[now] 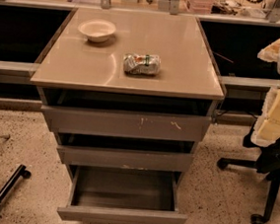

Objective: Close bottom drawer

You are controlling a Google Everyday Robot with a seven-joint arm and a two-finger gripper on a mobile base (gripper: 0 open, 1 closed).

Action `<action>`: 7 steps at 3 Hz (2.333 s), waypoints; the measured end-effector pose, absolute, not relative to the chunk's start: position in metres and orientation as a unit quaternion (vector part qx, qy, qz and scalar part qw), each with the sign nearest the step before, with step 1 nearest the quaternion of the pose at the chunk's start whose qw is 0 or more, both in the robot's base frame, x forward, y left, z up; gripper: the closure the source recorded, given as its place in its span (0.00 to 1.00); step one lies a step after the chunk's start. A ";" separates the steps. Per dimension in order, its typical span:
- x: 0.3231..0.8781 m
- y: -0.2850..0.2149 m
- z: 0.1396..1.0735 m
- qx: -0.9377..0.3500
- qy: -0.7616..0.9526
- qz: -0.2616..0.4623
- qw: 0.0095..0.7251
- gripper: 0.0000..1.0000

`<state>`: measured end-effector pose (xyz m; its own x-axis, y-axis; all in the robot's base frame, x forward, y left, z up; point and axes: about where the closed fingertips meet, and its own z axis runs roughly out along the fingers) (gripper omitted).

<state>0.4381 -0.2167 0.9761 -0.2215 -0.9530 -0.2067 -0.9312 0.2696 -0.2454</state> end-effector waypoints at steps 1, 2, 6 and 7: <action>0.438 -0.217 0.976 -0.603 0.781 -0.034 0.159 0.00; 0.423 -0.218 0.944 -0.585 0.796 -0.006 0.158 0.00; 0.357 -0.198 0.746 -0.515 0.826 0.159 0.167 0.00; 0.363 -0.193 0.724 -0.523 0.816 0.180 0.167 0.00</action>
Offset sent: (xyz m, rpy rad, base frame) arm -0.0877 -0.0101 -0.1949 0.3040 0.2653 -0.2331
